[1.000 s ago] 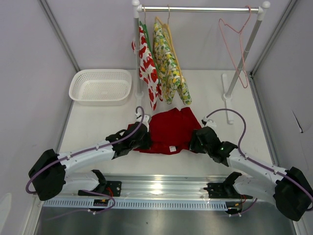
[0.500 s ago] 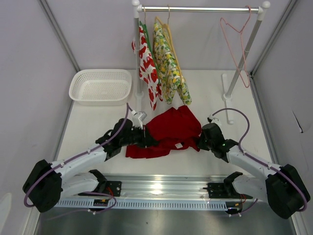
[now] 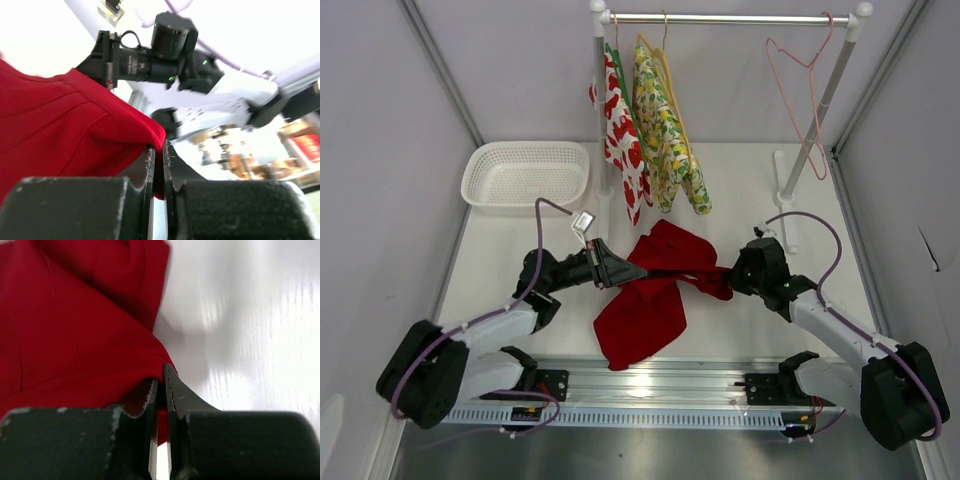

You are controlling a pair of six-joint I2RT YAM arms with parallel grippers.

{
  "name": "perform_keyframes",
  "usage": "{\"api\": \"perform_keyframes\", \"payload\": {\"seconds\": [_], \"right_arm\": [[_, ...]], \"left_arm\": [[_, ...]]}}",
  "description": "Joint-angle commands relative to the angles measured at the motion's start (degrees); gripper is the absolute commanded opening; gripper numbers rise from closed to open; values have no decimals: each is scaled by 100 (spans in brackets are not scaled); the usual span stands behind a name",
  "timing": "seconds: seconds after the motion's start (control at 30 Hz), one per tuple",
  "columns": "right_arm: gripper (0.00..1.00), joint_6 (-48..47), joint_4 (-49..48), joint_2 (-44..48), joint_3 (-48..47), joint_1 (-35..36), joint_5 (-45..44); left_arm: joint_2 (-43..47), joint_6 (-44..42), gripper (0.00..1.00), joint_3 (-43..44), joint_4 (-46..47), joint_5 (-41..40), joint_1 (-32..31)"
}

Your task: Place the skirt on the hanger

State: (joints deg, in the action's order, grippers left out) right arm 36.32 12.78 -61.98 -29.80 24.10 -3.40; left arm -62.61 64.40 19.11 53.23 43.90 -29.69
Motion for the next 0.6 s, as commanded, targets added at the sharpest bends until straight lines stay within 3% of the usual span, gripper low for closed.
{"api": "perform_keyframes", "payload": {"seconds": [0.0,0.23,0.57], "right_arm": [[8,-169,322,36,-131,-212,-433],[7,-186,313,-7,-35,-221,-469],[4,-89,208,-771,-96,-239,-662]], "left_arm": [[-715,2246,0,118,4577,348,270],[-376,2384,0,881,4582,181,245],[565,2700,0,1418,4582,-250,245]]}}
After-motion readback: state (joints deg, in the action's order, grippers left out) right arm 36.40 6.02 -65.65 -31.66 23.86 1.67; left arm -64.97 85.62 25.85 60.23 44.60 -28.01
